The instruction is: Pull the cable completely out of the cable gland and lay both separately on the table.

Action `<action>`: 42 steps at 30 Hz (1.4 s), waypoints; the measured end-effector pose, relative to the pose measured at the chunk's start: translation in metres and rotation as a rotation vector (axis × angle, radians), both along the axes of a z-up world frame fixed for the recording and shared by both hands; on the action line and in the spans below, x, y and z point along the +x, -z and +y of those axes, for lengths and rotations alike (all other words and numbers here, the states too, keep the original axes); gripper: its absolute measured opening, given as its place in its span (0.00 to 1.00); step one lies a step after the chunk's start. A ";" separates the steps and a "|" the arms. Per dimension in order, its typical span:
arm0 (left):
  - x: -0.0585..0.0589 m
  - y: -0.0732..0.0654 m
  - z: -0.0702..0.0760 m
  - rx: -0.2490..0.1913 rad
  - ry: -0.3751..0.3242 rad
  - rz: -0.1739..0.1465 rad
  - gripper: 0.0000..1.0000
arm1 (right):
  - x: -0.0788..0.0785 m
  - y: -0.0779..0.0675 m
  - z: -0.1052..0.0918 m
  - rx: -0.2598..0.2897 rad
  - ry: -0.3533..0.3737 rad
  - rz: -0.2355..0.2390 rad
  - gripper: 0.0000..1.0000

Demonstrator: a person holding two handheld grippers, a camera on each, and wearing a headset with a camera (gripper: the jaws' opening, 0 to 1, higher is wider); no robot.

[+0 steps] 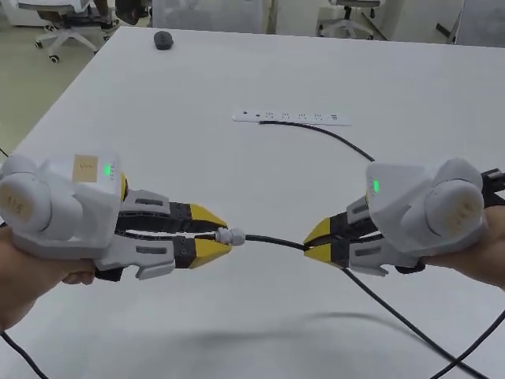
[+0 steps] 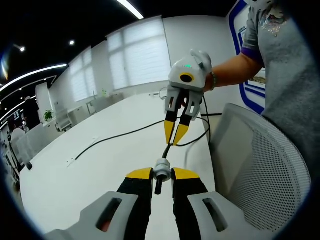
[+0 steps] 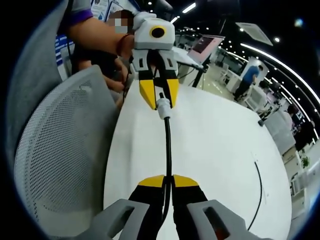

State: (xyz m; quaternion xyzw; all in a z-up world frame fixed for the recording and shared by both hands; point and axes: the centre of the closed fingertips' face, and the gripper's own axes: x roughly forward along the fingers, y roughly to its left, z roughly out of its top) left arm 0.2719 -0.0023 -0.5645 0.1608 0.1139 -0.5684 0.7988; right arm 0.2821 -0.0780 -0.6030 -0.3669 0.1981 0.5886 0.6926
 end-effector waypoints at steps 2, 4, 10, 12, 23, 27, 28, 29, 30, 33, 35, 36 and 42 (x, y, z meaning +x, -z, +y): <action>0.001 -0.001 0.000 -0.002 -0.003 -0.002 0.14 | -0.001 0.000 0.000 -0.001 0.001 0.004 0.00; 0.001 0.000 0.000 0.002 -0.003 -0.002 0.14 | 0.000 -0.001 -0.001 0.005 0.007 0.002 0.01; 0.000 0.000 -0.001 0.002 0.000 -0.001 0.14 | 0.000 -0.010 0.002 0.043 0.023 0.011 0.03; -0.001 0.000 -0.003 -0.003 0.005 0.000 0.14 | -0.001 -0.015 0.009 0.073 0.025 0.021 0.04; -0.001 -0.006 -0.009 -0.006 0.027 -0.009 0.14 | -0.007 -0.032 0.054 0.126 -0.062 0.003 0.05; -0.001 -0.007 -0.011 -0.007 0.036 -0.009 0.14 | -0.008 -0.030 0.061 0.109 -0.091 -0.003 0.05; -0.002 -0.006 -0.011 -0.006 0.038 -0.009 0.14 | -0.008 -0.030 0.061 0.108 -0.095 -0.007 0.04; -0.002 -0.006 -0.011 -0.005 0.039 -0.009 0.14 | -0.009 -0.029 0.062 0.104 -0.101 -0.010 0.03; -0.001 -0.006 -0.011 -0.005 0.038 -0.010 0.14 | -0.010 -0.029 0.061 0.097 -0.112 -0.011 0.02; 0.000 -0.006 -0.011 -0.007 0.035 -0.009 0.14 | -0.010 -0.028 0.061 0.095 -0.121 -0.016 0.00; 0.000 -0.006 -0.011 -0.007 0.036 -0.008 0.14 | -0.009 -0.028 0.060 0.093 -0.124 -0.023 0.00; 0.000 -0.006 -0.011 -0.007 0.036 -0.009 0.14 | -0.008 -0.028 0.058 0.090 -0.123 -0.025 0.00; 0.005 -0.008 -0.010 -0.014 0.026 -0.012 0.14 | 0.001 -0.026 0.046 0.078 -0.099 -0.030 0.00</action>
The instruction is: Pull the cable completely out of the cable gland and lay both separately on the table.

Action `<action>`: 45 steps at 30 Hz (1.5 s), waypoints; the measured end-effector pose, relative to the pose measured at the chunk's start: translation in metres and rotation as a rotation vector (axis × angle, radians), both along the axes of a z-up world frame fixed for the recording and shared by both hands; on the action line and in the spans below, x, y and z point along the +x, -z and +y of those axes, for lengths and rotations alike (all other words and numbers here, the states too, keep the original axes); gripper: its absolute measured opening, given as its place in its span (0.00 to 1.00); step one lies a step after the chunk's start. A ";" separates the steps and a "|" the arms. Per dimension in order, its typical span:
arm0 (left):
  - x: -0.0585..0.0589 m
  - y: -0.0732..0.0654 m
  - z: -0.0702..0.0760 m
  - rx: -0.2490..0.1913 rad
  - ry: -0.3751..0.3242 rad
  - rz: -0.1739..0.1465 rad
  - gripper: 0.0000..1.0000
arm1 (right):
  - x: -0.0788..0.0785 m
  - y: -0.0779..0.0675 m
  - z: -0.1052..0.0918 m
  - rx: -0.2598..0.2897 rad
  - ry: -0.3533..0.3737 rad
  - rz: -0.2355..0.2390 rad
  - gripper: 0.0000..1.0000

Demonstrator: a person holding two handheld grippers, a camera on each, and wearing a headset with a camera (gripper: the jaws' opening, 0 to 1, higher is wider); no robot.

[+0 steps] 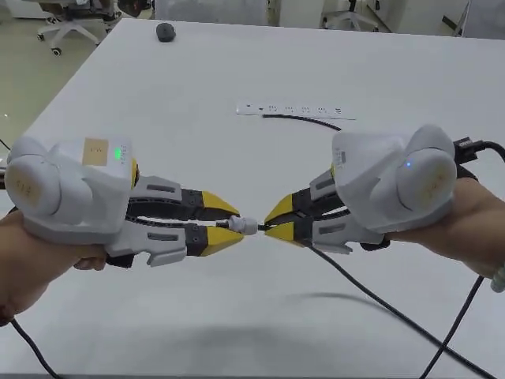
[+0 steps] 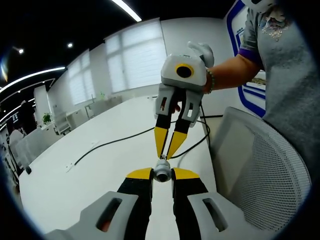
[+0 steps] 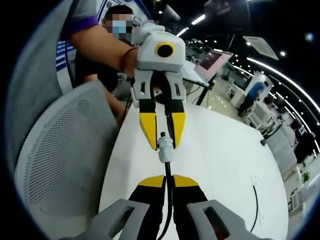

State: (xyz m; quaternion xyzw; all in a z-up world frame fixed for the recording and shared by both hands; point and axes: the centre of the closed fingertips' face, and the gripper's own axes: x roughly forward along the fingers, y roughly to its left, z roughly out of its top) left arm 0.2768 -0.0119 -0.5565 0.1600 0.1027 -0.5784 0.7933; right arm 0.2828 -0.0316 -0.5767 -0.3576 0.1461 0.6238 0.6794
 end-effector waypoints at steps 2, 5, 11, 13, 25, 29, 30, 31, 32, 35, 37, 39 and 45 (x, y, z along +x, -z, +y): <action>0.002 0.000 0.002 -0.001 -0.007 0.000 0.14 | 0.004 0.001 -0.006 -0.004 0.016 -0.002 0.00; 0.004 0.001 0.003 0.002 -0.011 0.000 0.14 | 0.008 0.002 -0.014 -0.009 0.031 -0.001 0.00; 0.012 0.005 0.010 0.008 -0.036 0.003 0.14 | 0.020 0.009 -0.033 -0.039 0.081 0.005 0.00; 0.014 0.008 0.013 0.019 -0.044 0.003 0.15 | 0.029 0.008 -0.037 -0.034 0.107 0.003 0.00; 0.024 0.028 0.018 0.026 -0.062 0.030 0.15 | 0.077 -0.006 0.007 0.055 0.164 0.021 0.00; 0.029 0.036 0.019 0.023 -0.061 0.041 0.15 | 0.088 -0.002 0.028 0.062 0.152 0.025 0.00; 0.030 0.038 0.019 0.024 -0.060 0.042 0.15 | 0.089 -0.001 0.030 0.062 0.151 0.025 0.00; 0.033 0.042 0.020 0.025 -0.056 0.047 0.15 | 0.094 0.003 0.037 0.061 0.145 0.027 0.00; 0.034 0.044 0.020 0.027 -0.054 0.049 0.15 | 0.097 0.005 0.040 0.061 0.142 0.029 0.00; 0.036 0.054 0.020 0.027 -0.045 0.061 0.15 | 0.118 0.021 0.046 0.048 0.152 0.036 0.00; 0.037 0.061 0.020 0.034 -0.038 0.066 0.15 | 0.127 0.029 0.051 0.049 0.168 0.052 0.00; 0.038 0.068 0.019 0.034 -0.027 0.073 0.15 | 0.135 0.040 0.054 0.038 0.175 0.058 0.00; 0.038 0.090 0.018 0.042 0.005 0.094 0.15 | 0.153 0.072 0.069 0.013 0.194 0.089 0.00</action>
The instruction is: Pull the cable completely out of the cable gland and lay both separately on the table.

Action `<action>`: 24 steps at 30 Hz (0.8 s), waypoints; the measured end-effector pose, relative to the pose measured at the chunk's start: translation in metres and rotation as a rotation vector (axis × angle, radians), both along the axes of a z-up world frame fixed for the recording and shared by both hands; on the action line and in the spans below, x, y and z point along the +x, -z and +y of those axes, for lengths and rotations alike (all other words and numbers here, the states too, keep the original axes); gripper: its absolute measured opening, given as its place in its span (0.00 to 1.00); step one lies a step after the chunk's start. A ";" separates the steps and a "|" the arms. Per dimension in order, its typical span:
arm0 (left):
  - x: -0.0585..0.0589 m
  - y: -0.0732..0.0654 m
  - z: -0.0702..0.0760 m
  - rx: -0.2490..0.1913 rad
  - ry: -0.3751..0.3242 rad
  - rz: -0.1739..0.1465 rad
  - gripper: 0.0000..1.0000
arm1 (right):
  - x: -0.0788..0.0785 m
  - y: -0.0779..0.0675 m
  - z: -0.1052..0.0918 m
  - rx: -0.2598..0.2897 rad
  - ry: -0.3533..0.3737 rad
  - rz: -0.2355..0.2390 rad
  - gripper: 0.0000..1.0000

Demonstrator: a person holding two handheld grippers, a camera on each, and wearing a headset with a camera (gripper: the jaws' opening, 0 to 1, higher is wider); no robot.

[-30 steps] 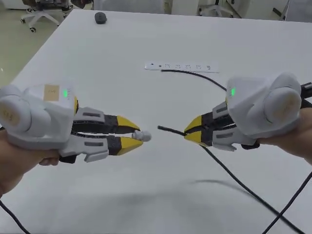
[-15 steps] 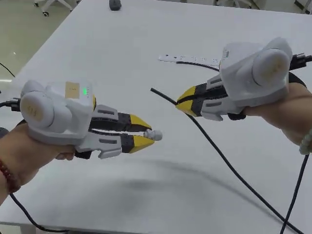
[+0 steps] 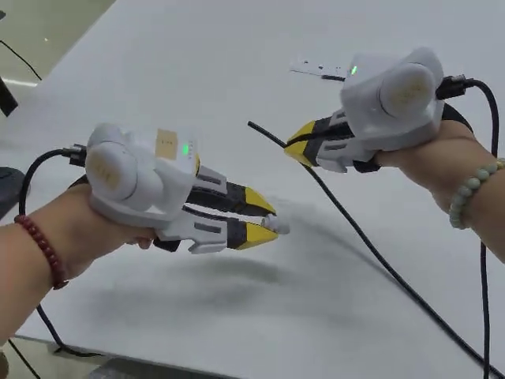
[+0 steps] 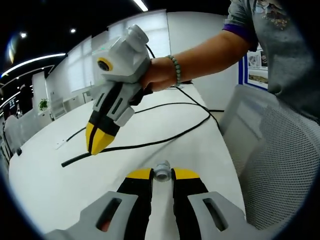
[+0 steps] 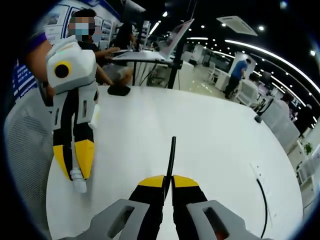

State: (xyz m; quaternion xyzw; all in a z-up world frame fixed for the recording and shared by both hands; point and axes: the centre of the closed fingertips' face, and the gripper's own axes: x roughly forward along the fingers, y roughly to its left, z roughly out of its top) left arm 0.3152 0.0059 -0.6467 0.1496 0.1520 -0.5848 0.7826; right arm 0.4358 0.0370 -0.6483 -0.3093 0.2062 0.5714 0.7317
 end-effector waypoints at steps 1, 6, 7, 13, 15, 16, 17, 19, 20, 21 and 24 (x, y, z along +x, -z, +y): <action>0.000 0.003 0.000 -0.003 -0.002 0.009 0.15 | 0.002 0.005 0.004 0.005 0.000 0.017 0.00; 0.001 0.018 0.003 -0.003 -0.006 0.031 0.15 | 0.002 0.026 0.013 -0.008 -0.007 0.054 0.00; 0.002 0.021 0.004 -0.005 -0.010 0.035 0.15 | 0.000 0.030 0.015 -0.016 -0.018 0.062 0.00; 0.001 0.036 0.004 0.001 -0.012 0.063 0.15 | 0.003 0.045 0.018 -0.030 -0.013 0.078 0.00; 0.002 0.041 0.004 0.008 -0.011 0.061 0.15 | 0.005 0.049 0.018 -0.030 -0.006 0.087 0.00; 0.003 0.043 0.004 0.013 -0.014 0.062 0.15 | 0.005 0.050 0.017 -0.028 -0.001 0.094 0.00; 0.004 0.045 0.005 0.013 -0.019 0.065 0.15 | 0.006 0.052 0.017 -0.029 0.002 0.093 0.00; 0.008 0.049 0.006 0.011 -0.037 0.070 0.15 | 0.006 0.054 0.016 -0.028 0.005 0.099 0.00; 0.010 0.051 0.007 0.015 -0.047 0.074 0.15 | 0.006 0.055 0.016 -0.029 0.005 0.100 0.00; 0.010 0.054 0.008 0.021 -0.050 0.075 0.15 | 0.005 0.055 0.016 -0.031 0.004 0.101 0.00; 0.010 0.057 0.009 0.011 -0.065 0.087 0.15 | 0.005 0.058 0.015 -0.041 -0.003 0.102 0.00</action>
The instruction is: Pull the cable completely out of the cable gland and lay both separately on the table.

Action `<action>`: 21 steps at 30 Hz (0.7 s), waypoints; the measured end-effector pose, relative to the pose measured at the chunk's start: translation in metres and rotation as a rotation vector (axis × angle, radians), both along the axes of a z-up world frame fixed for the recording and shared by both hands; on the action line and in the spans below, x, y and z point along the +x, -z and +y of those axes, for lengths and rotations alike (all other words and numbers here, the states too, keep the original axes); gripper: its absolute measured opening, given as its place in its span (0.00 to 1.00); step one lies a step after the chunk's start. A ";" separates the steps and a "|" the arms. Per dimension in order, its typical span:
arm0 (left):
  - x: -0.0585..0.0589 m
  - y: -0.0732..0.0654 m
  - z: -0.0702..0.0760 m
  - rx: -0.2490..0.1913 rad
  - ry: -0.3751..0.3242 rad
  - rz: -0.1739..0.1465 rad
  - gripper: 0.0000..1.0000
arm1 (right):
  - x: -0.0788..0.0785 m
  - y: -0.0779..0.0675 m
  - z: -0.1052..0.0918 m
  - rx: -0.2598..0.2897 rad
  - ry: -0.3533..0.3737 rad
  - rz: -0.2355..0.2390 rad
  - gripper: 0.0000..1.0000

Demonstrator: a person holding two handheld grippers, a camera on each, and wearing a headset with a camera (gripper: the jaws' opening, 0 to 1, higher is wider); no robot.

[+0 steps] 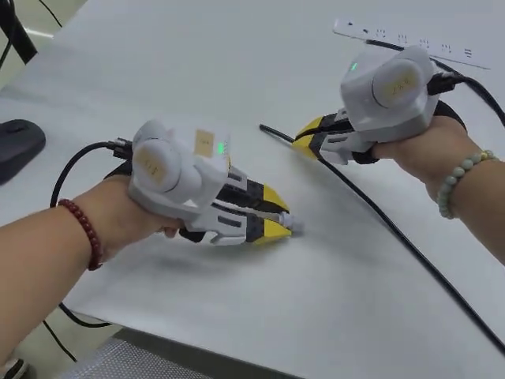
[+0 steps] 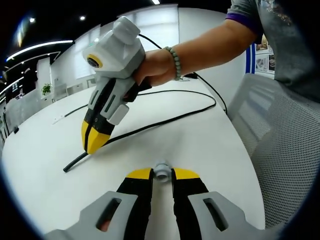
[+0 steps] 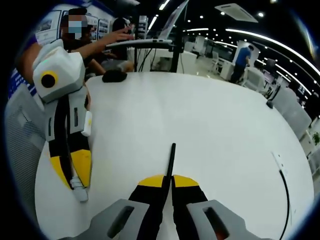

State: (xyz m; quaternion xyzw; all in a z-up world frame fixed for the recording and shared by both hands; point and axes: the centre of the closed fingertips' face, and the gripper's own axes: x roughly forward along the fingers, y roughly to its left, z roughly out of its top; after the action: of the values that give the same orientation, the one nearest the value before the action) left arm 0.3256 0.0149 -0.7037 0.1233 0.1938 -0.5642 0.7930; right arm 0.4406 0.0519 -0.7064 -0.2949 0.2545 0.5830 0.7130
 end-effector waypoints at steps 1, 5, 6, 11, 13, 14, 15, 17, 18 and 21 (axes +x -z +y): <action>0.000 0.000 0.000 -0.005 -0.005 0.001 0.15 | 0.000 0.000 0.000 -0.001 -0.001 0.000 0.00; 0.002 0.000 0.001 -0.028 -0.028 0.013 0.16 | -0.003 0.005 -0.001 -0.011 -0.010 0.003 0.00; 0.003 0.000 0.001 -0.035 -0.038 0.019 0.16 | -0.002 0.005 -0.001 -0.009 -0.005 0.005 0.00; 0.007 0.000 0.003 -0.057 -0.079 0.031 0.16 | -0.003 0.013 -0.004 0.000 0.016 0.043 0.01; 0.007 0.000 0.004 -0.065 -0.088 0.034 0.16 | 0.000 0.014 -0.004 0.009 0.027 0.058 0.01; 0.007 0.000 0.003 -0.066 -0.088 0.034 0.17 | 0.000 0.015 -0.005 0.008 0.025 0.056 0.01; 0.008 0.000 0.004 -0.073 -0.095 0.036 0.17 | 0.001 0.015 -0.004 0.009 0.025 0.054 0.01; 0.007 0.002 0.004 -0.076 -0.108 0.053 0.17 | 0.001 0.015 -0.003 0.011 0.022 0.049 0.01; 0.007 0.003 0.004 -0.070 -0.108 0.051 0.17 | 0.002 0.015 -0.003 0.013 0.022 0.050 0.01; 0.006 0.002 0.006 -0.085 -0.130 0.062 0.17 | 0.004 0.015 -0.003 0.033 0.050 0.082 0.08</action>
State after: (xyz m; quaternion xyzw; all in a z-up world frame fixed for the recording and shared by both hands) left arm 0.3320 0.0208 -0.7054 0.0593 0.2019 -0.5227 0.8261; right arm 0.4443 0.0491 -0.7214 -0.2527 0.2813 0.5808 0.7209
